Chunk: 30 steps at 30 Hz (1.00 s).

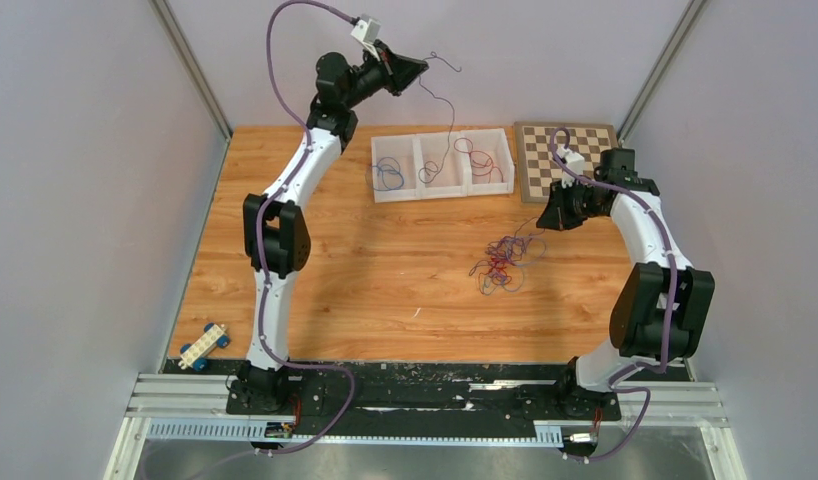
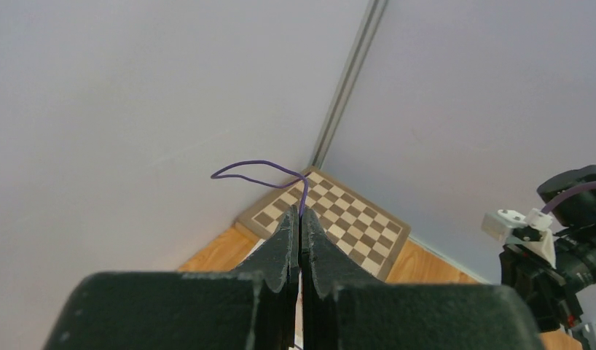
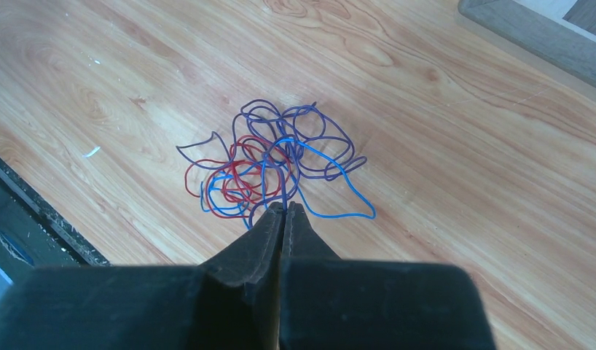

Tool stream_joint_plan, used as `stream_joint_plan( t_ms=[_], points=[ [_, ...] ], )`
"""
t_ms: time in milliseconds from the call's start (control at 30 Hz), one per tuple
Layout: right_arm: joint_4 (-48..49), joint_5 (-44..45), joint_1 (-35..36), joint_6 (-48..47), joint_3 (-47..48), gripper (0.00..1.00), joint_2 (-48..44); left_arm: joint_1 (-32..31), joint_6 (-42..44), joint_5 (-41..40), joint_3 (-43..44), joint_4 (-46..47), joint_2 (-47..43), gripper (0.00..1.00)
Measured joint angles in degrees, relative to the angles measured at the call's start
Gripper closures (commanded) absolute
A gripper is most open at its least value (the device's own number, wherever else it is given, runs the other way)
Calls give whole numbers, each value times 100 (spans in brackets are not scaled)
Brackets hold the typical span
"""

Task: Untangle the cables

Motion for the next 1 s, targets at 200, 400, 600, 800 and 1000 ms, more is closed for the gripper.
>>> stream_joint_plan(
  t_ms=[200,400,600,800,1000],
  points=[
    [2,15,0,2,0,100,33,-20,114,-385,28,-129,273,100],
    [2,50,0,2,9,100,35,-103,734,-1742,267,-369,382,100],
    [2,101,7,0,9,100,35,-181,1419,-3110,442,-741,481,100],
    [2,111,11,0,7,100,33,-205,2031,-3348,-586,-551,214,100],
    [2,120,11,0,-4,100,31,-282,2118,-2413,-1816,-424,-96,100]
  ],
)
